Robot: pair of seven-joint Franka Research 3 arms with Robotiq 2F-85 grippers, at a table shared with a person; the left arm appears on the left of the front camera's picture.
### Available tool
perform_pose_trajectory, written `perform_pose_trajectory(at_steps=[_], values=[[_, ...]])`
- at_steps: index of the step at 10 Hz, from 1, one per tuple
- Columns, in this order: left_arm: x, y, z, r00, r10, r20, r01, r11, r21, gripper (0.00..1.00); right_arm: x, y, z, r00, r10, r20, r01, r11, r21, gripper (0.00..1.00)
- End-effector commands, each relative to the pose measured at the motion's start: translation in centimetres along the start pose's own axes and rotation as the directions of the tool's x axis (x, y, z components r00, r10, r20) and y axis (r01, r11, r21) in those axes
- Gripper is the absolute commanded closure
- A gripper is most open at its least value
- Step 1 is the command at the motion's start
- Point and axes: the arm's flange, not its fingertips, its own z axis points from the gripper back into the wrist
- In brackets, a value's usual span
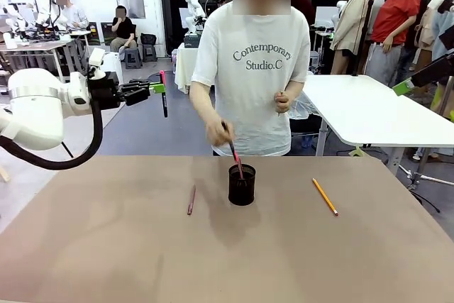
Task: Place the pens into the pen holder.
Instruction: Pick up a writing instrument from the table and place it into the Pen holder.
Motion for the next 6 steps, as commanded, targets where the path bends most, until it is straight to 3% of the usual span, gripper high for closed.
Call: perform_pose_trajectory(at_steps=[1, 6], values=[[0.38, -0.2, 0.07, 1.0, -0.008, -0.005, 0.008, 1.0, 0.007, 1.0, 0.11, 0.04, 0.08, 1.0, 0.003, 0.015, -0.004, 1.0, 0.012, 0.0], [0.38, -0.2, 0.07, 1.0, -0.008, -0.005, 0.008, 1.0, 0.007, 1.0, 0.11, 0.04, 0.08, 1.0, 0.003, 0.015, -0.004, 1.0, 0.012, 0.0]])
